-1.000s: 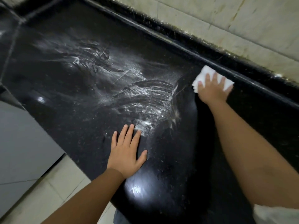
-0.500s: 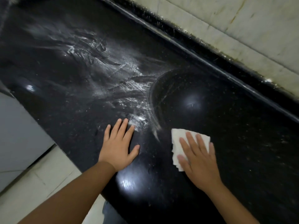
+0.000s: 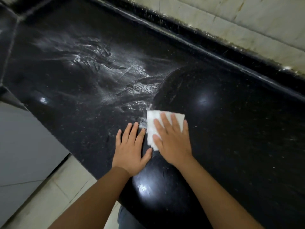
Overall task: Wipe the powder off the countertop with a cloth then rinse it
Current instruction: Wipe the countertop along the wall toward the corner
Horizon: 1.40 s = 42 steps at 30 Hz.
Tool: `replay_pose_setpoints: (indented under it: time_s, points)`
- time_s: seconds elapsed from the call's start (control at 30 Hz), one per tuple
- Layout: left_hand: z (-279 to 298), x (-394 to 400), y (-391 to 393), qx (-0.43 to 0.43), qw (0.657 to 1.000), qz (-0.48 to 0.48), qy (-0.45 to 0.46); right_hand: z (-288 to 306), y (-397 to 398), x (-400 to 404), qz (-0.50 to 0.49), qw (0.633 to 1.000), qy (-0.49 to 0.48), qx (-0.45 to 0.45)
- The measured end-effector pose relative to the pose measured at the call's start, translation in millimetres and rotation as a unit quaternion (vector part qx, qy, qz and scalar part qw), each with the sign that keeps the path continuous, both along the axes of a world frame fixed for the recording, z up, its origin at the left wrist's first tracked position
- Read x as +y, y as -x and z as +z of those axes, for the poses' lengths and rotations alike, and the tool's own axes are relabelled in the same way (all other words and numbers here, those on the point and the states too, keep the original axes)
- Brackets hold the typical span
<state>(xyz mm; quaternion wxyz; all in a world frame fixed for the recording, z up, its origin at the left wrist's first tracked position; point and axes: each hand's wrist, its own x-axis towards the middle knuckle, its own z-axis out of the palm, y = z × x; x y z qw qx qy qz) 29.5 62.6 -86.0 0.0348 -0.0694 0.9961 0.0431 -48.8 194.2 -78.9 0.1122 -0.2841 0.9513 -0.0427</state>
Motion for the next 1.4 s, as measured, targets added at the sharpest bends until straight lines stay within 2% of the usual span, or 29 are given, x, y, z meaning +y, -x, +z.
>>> replay_pose_setpoints:
  time_s: [0.07,0.17,0.27,0.33,0.37,0.47,0.6,0.67,0.8,0.87,0.93,1.03,1.13,1.2,1.3,1.4]
  points:
    - [-0.1,-0.7,0.0,-0.010,1.000,-0.003,0.009,-3.2,-38.7,36.4,-0.031,0.999,0.006,-0.030]
    - [1.8,-1.0,-0.4,-0.024,1.000,-0.008,0.013,1.0,-71.6,101.3,-0.138,0.987,-0.036,-0.079]
    - [9.0,0.7,-1.2,-0.065,0.998,-0.010,-0.011,18.8,-51.8,126.1,-0.263,0.956,-0.094,-0.089]
    - [11.8,1.8,-1.4,-0.098,0.995,-0.014,-0.031,22.1,-21.3,116.7,-0.347,0.930,-0.078,-0.089]
    - [12.0,1.6,-0.4,-0.100,0.994,-0.015,-0.035,23.4,-6.3,102.3,-0.358,0.927,-0.067,-0.084]
    - [22.8,-1.5,3.7,-0.075,0.993,-0.011,-0.090,21.0,21.1,43.8,-0.319,0.942,-0.048,-0.089]
    - [37.8,-33.1,-5.4,0.027,0.964,-0.018,-0.265,9.0,-22.7,-22.5,-0.221,0.973,-0.036,-0.055]
    - [38.2,-63.3,-12.3,0.080,0.963,-0.032,-0.256,8.4,-71.8,-42.8,-0.186,0.981,-0.021,-0.042]
    - [26.1,-127.2,-12.4,0.067,0.981,-0.032,-0.179,-4.6,-171.0,-25.1,-0.206,0.976,-0.010,-0.070]
    - [23.1,-152.0,-3.6,0.045,0.989,-0.028,-0.135,3.0,-193.0,0.3,-0.281,0.956,-0.011,-0.088]
    - [16.6,-169.8,6.0,0.023,0.994,-0.013,-0.106,9.9,-189.9,22.1,-0.365,0.926,-0.056,-0.076]
    - [8.7,-181.4,14.0,-0.007,0.995,-0.010,-0.099,22.5,-153.5,29.0,-0.497,0.860,-0.050,-0.107]
    - [6.2,-181.5,13.1,-0.012,0.995,-0.016,-0.101,28.1,-94.5,1.2,-0.553,0.825,-0.037,-0.109]
    - [7.7,-181.7,14.1,-0.005,0.994,-0.017,-0.107,24.7,-56.6,-29.8,-0.537,0.835,-0.032,-0.116]
    - [8.4,-181.9,13.9,-0.017,0.995,-0.016,-0.102,16.7,-29.1,-97.4,-0.441,0.889,-0.049,-0.115]
    - [8.1,-182.6,12.5,-0.020,0.994,-0.015,-0.110,5.8,-49.6,-150.9,-0.324,0.944,-0.041,-0.045]
